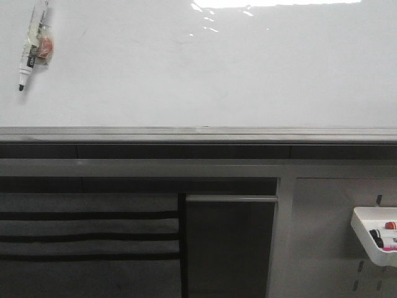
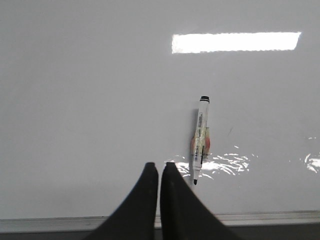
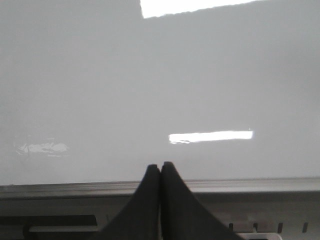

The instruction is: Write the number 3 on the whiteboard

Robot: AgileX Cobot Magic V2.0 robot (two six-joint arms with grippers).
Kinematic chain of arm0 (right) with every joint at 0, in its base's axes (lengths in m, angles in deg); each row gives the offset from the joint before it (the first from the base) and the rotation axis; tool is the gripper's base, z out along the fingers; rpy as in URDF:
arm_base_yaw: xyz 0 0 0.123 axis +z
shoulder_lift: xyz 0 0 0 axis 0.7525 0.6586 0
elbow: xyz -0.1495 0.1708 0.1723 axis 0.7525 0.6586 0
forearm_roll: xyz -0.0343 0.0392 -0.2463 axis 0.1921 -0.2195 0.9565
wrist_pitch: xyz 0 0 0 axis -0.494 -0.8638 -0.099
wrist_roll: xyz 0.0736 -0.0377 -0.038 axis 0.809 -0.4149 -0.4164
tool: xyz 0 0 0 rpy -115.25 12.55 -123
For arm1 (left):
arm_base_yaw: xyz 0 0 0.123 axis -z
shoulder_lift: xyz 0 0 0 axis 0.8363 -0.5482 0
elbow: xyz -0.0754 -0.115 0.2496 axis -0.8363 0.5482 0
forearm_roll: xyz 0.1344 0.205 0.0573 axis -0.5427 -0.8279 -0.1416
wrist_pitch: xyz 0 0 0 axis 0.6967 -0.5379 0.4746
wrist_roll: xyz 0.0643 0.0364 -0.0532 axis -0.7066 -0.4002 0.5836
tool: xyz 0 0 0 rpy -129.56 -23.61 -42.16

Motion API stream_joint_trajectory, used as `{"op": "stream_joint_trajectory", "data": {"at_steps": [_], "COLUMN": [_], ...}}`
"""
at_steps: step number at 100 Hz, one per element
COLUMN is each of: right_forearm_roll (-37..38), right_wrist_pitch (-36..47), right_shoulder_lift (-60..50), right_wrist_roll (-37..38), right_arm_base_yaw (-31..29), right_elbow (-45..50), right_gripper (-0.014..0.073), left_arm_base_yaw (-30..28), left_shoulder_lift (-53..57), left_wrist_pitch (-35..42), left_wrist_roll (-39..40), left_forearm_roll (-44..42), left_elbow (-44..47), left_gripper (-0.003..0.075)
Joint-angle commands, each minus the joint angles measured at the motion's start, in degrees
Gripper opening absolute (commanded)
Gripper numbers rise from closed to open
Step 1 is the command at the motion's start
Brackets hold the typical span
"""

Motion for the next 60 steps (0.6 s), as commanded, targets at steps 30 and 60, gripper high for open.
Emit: {"op": "stream_joint_trajectory", "data": {"at_steps": [30,60], "right_forearm_roll": [0.8,0.8], "right_wrist_pitch": [-2.6,-2.6], "right_shoulder_lift": [10.4,10.4], "right_wrist_roll": [-3.6,-3.6], "right_arm_base_yaw": [-0.5,-0.5], "right_elbow": [-12.4,-12.3], "right_gripper": [-0.0067,-0.0067], "left_arm_base_yaw": [-0.2,-0.2], "left_shoulder_lift": [-9.0,-9.0], "left_wrist_pitch": [-3.7,-4.0], "left_wrist_roll": [0.5,0.5], "left_forearm_roll": [-1.8,-1.8], "left_elbow": [-12.3,-12.3], "left_gripper": [-0.0018,-0.0018]}}
